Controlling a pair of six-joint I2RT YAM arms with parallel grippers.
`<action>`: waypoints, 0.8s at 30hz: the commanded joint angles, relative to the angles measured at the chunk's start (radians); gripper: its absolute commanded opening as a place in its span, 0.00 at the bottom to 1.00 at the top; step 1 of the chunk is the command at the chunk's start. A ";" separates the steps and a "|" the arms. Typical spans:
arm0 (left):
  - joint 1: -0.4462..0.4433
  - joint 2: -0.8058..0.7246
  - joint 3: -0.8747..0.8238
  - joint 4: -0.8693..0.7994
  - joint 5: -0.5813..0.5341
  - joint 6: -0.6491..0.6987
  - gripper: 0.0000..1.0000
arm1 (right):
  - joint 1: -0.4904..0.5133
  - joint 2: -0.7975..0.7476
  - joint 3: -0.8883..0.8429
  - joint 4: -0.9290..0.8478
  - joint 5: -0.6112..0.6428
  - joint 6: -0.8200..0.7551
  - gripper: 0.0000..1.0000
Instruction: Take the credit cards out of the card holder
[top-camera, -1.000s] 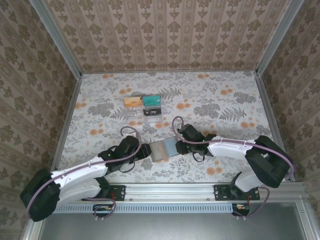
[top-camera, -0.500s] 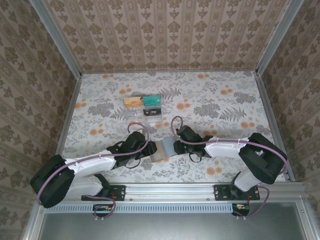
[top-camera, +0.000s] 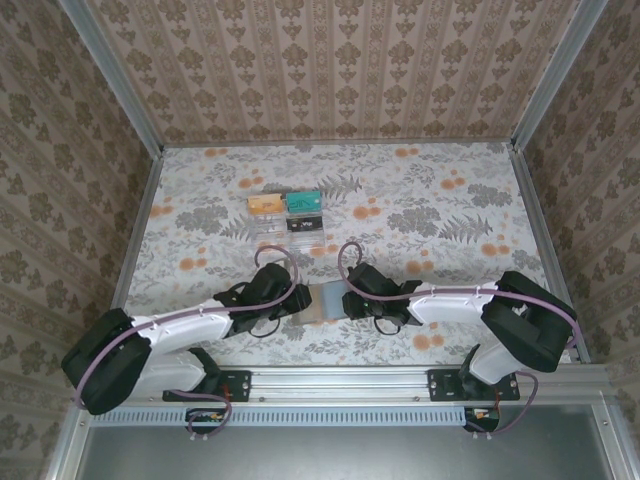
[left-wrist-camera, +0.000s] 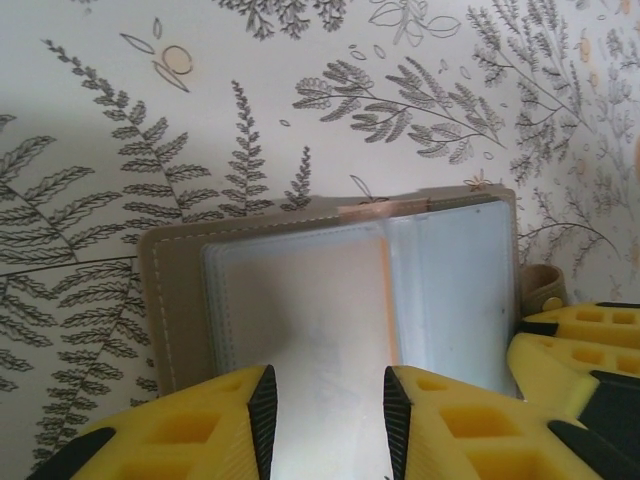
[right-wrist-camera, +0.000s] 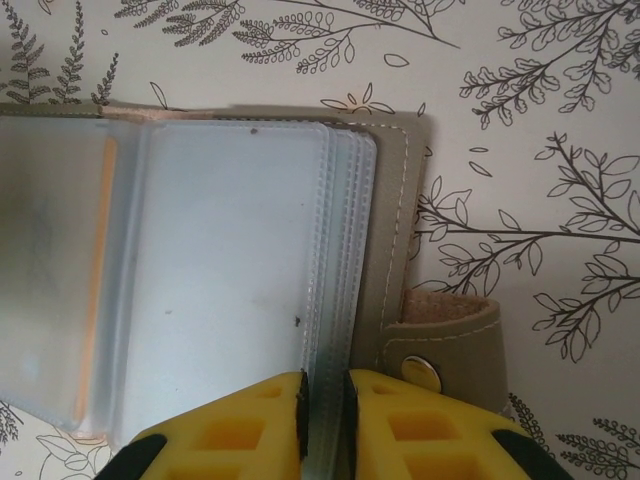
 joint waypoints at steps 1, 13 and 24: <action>0.012 0.007 -0.010 -0.019 -0.014 0.004 0.36 | 0.009 0.004 -0.018 -0.034 0.024 0.021 0.21; 0.012 0.047 -0.011 -0.021 -0.014 -0.001 0.35 | 0.014 0.023 -0.013 -0.028 0.015 0.025 0.21; 0.012 0.066 -0.032 0.074 0.024 -0.004 0.34 | 0.021 0.032 -0.018 -0.020 0.019 0.035 0.21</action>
